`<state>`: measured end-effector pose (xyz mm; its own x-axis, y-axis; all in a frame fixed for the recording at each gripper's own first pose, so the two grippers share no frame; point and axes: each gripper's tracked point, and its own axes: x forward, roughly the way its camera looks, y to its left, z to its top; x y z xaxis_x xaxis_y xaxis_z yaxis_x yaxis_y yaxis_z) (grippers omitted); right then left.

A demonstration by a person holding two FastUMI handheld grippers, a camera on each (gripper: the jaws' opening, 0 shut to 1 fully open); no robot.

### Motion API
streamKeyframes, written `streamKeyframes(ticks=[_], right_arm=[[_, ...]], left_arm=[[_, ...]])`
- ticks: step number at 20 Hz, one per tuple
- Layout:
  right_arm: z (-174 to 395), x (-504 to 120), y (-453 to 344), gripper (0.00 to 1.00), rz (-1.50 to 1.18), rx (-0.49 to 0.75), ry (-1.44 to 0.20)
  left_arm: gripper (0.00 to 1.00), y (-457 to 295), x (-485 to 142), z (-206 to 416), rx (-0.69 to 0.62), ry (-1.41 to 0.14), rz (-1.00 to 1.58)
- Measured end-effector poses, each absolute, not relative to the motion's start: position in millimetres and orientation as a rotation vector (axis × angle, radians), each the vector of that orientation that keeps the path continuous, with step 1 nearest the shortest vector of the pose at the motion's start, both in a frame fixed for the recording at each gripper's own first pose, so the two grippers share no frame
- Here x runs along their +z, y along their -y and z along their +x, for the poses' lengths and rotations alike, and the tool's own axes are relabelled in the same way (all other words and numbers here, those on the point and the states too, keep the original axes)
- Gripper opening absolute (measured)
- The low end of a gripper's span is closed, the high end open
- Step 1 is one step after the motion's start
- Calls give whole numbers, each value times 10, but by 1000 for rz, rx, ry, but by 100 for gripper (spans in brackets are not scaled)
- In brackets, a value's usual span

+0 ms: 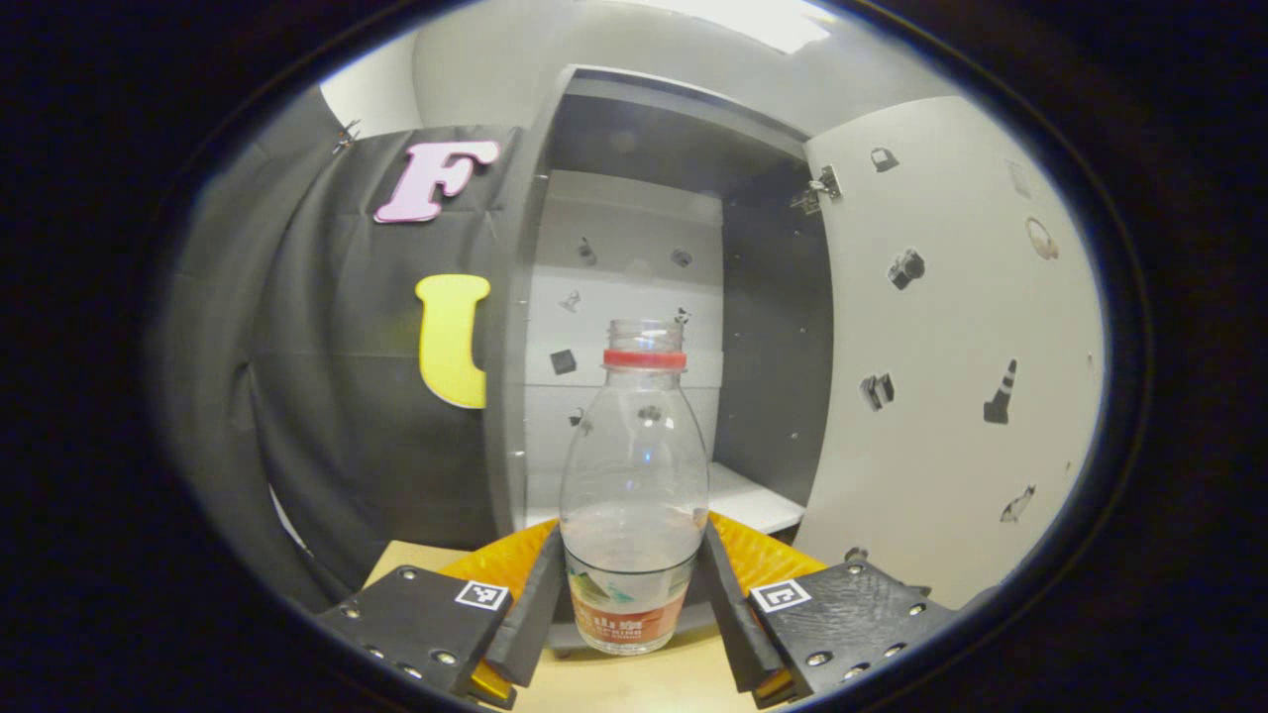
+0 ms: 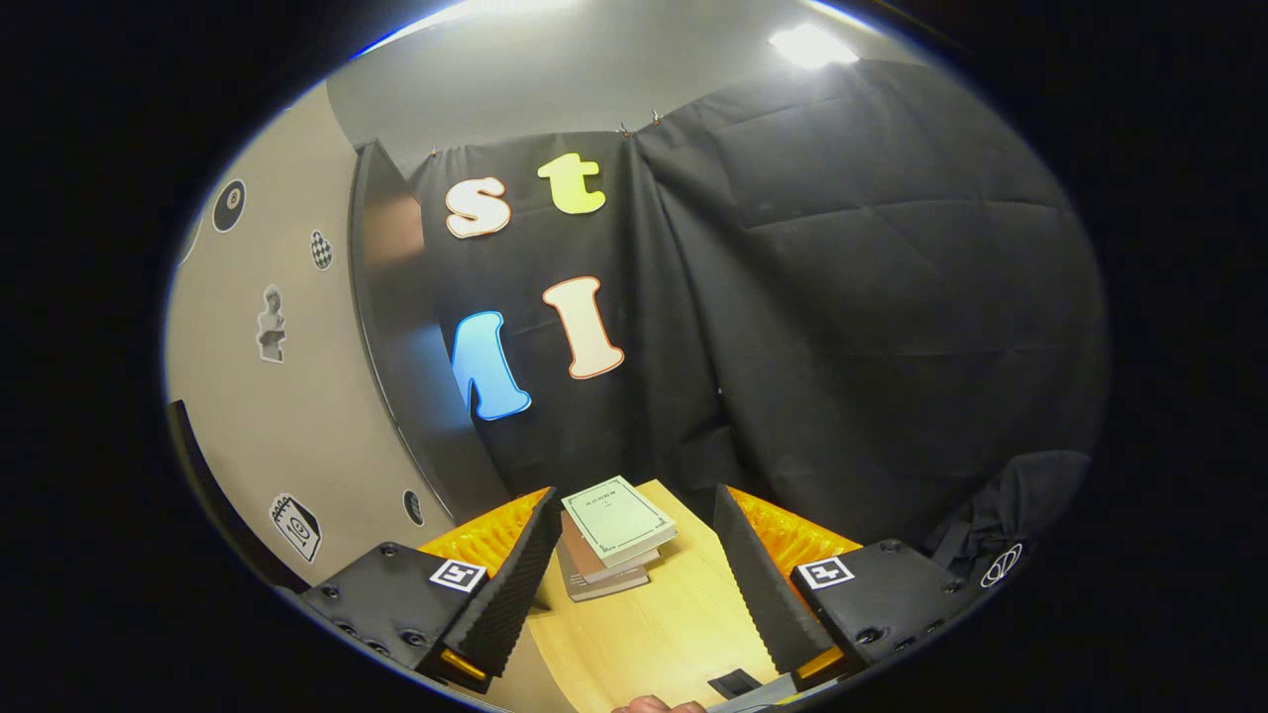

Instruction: Open the cabinet door with the right hand, grasp the bottle in the cabinet with the left hand and place it on the coaster, then close the cabinet door with the right hand.

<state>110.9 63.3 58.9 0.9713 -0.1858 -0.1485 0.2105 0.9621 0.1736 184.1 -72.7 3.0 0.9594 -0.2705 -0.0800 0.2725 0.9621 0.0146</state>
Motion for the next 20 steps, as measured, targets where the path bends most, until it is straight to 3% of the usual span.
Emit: streamKeyframes(ticks=[10,12,14,20], right_arm=[[972,589,-638,98,152,-183,-125],[954,592,-633,98,145,-182,-123],[949,598,-607,98,135,-187,-118],[942,578,-582,98,127,-195,-128]], left_arm=[[71,-236,-1237,926,-138,-171,56],[76,-352,-1532,829,-106,-192,61],[71,-458,-1818,751,-63,-215,59],[74,-637,-2551,655,5,-207,25]])
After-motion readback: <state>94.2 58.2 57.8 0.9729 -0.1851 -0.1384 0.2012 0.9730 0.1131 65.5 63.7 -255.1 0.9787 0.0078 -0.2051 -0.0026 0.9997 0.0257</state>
